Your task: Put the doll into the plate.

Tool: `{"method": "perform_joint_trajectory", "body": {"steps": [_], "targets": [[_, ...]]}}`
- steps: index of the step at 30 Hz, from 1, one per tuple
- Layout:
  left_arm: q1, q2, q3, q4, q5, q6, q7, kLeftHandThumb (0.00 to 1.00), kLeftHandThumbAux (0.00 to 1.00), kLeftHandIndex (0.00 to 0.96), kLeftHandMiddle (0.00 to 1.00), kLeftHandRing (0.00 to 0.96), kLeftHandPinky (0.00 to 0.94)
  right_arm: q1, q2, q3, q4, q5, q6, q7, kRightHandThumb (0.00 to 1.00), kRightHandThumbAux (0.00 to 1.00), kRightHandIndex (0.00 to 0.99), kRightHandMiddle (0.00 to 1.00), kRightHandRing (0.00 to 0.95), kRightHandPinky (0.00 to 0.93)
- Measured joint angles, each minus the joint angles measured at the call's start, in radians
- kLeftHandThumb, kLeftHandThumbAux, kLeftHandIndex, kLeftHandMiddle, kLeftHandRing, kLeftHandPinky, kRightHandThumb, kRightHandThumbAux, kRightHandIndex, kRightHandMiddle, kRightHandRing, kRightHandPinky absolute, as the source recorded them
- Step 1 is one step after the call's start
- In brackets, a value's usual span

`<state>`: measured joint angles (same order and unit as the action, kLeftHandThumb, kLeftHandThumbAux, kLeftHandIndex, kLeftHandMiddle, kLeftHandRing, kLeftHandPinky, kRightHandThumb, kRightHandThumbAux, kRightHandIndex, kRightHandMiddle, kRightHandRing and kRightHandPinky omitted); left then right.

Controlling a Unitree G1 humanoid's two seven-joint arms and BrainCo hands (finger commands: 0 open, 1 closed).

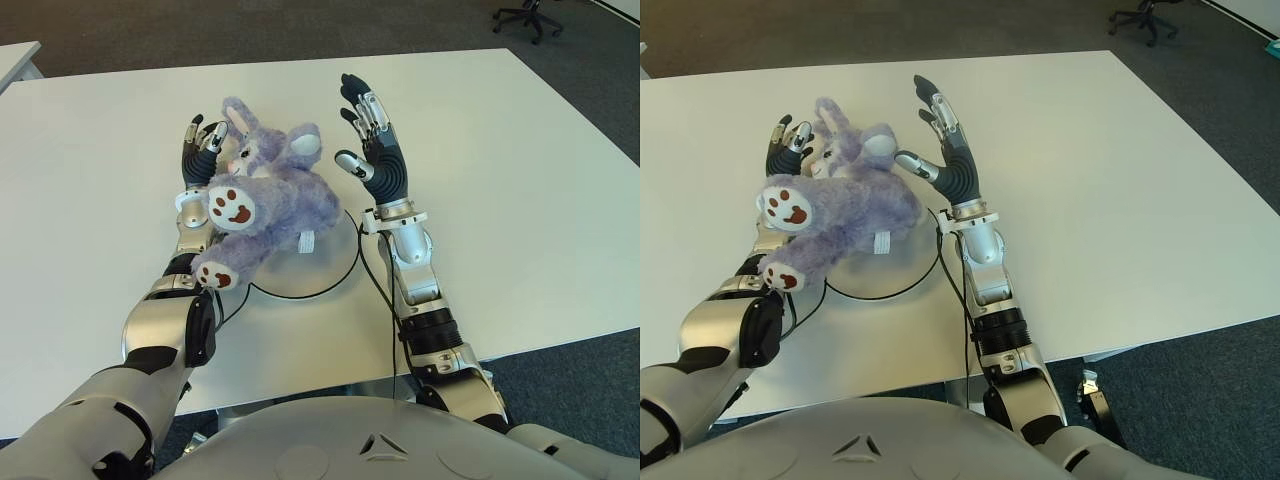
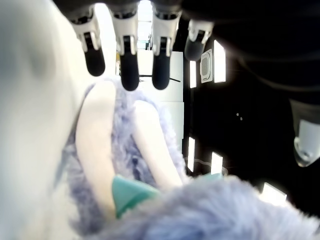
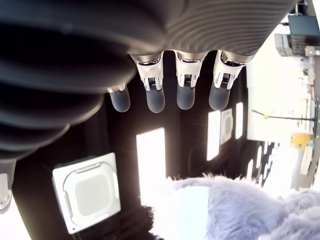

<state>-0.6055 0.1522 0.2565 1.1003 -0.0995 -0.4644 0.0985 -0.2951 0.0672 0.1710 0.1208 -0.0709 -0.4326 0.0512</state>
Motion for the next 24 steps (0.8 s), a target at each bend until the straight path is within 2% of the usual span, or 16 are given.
{"method": "perform_joint_trajectory", "body": {"steps": [3, 9, 19, 22, 24], "targets": [[0.000, 0.000, 0.001, 0.000, 0.000, 0.000, 0.000, 0.000, 0.473, 0.061, 0.199, 0.196, 0.144, -0.002, 0.000, -0.002, -0.011, 0.003, 0.018, -0.003, 0.077, 0.484, 0.000, 0.000, 0.000, 0.000], [0.000, 0.002, 0.003, 0.001, -0.001, 0.000, 0.000, 0.000, 0.474, 0.063, 0.210, 0.223, 0.222, -0.014, 0.002, -0.011, -0.014, 0.006, 0.037, -0.011, 0.048, 0.491, 0.000, 0.000, 0.000, 0.000], [-0.001, 0.004, 0.005, 0.004, -0.002, 0.000, 0.000, 0.000, 0.468, 0.064, 0.209, 0.235, 0.249, -0.059, 0.003, -0.041, 0.010, 0.000, 0.037, -0.022, 0.003, 0.451, 0.000, 0.000, 0.000, 0.003], [-0.001, 0.005, 0.005, 0.005, -0.002, 0.000, -0.001, 0.000, 0.467, 0.059, 0.206, 0.234, 0.244, -0.069, 0.000, -0.046, 0.026, -0.006, 0.030, -0.029, 0.000, 0.454, 0.000, 0.000, 0.000, 0.011], [-0.002, 0.005, 0.005, 0.005, -0.002, 0.000, -0.003, 0.000, 0.468, 0.056, 0.202, 0.225, 0.202, -0.073, -0.003, -0.050, 0.037, -0.006, 0.025, -0.034, 0.004, 0.462, 0.000, 0.000, 0.000, 0.014]]}}
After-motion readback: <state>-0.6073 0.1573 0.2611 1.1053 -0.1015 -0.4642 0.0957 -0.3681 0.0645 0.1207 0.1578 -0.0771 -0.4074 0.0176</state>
